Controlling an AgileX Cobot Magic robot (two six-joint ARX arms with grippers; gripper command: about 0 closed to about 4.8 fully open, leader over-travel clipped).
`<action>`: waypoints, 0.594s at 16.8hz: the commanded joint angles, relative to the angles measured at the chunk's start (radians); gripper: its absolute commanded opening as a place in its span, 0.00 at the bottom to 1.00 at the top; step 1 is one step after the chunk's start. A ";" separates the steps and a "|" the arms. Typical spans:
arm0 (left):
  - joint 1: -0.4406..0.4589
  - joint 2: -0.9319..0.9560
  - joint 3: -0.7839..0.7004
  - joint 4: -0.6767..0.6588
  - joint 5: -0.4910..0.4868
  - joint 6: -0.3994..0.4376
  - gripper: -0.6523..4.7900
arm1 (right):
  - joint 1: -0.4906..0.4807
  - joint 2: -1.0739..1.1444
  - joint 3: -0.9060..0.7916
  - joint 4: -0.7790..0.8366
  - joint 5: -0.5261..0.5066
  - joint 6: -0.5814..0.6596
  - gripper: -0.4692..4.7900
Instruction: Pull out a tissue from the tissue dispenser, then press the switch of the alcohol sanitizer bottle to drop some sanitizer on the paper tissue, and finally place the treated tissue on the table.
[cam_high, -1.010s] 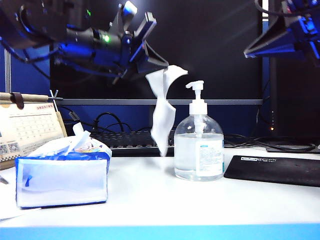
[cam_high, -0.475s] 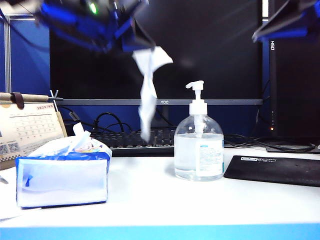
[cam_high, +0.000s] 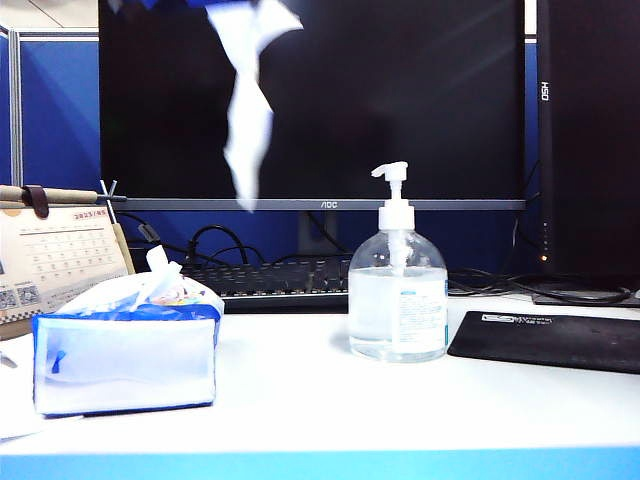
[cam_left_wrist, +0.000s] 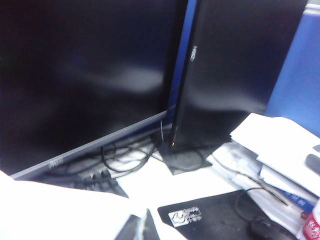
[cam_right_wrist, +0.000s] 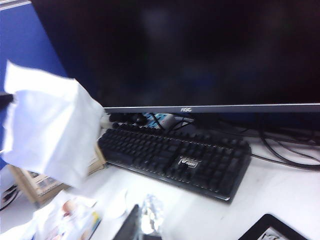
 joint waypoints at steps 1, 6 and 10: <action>-0.001 -0.126 -0.066 -0.018 -0.042 0.009 0.11 | 0.002 -0.036 0.005 -0.080 -0.018 0.006 0.09; -0.001 -0.397 -0.220 -0.178 -0.066 -0.021 0.11 | 0.002 -0.298 0.005 -0.206 -0.019 0.005 0.09; -0.001 -0.602 -0.321 -0.277 -0.092 -0.047 0.11 | 0.002 -0.549 -0.007 -0.456 0.006 -0.001 0.09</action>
